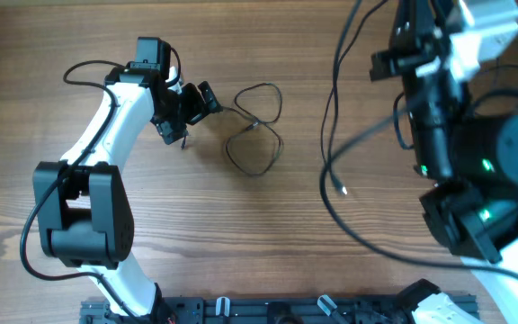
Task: Untangle cables
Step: 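Lift the cable with the right gripper and carry it to the upper right, then lay the cable down at the right and open the right gripper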
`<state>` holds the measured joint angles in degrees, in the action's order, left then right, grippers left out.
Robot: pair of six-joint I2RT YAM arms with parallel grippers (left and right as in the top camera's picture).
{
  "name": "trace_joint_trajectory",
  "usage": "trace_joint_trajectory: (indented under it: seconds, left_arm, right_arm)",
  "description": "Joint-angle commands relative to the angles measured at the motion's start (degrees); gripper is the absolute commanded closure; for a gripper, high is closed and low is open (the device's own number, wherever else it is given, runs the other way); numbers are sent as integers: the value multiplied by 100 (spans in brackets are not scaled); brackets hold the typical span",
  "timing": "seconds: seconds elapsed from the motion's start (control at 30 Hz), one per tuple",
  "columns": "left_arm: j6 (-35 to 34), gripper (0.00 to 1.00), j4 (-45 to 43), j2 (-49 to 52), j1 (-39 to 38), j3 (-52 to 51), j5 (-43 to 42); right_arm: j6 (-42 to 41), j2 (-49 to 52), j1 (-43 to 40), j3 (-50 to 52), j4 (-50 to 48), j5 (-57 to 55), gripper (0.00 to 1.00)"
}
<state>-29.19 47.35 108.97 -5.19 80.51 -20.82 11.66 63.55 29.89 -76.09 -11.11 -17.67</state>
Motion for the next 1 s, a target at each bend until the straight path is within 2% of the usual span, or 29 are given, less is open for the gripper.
trace_joint_trajectory:
  seconds: [0.0, 0.2, 0.3, 0.47, 0.63, 0.73, 0.9, 0.97]
  left_arm:
    - [46, 0, -15, -83, -15, 4, 57]
    - [48, 0, -17, -83, -15, 4, 57]
    - [48, 0, -15, -83, -17, 4, 57]
    - [46, 0, -15, -83, -17, 4, 57]
    - [46, 0, -15, -83, -15, 4, 57]
    - [46, 0, -15, -83, -15, 4, 59]
    - [46, 0, -15, -83, -15, 4, 57]
    - [46, 0, -15, -83, -17, 4, 57]
  right_arm:
    - [-223, 282, -570, -72, 44, -483, 96]
    - [-1134, 807, -1895, -72, 57, -153, 96]
    - [-1349, 1172, -2476, -72, 435, -153, 96]
    - [-1360, 1845, -3108, -70, 1746, -155, 96]
    - [-1639, 2553, -3244, -68, 3010, -92, 96]
    - [-1674, 2988, -3244, -66, 3620, 756, 96]
    - [-1683, 3862, -3244, -31, 4332, 2879, 96]
    - [-2011, 4240, -3244, -31, 4424, 3156, 95]
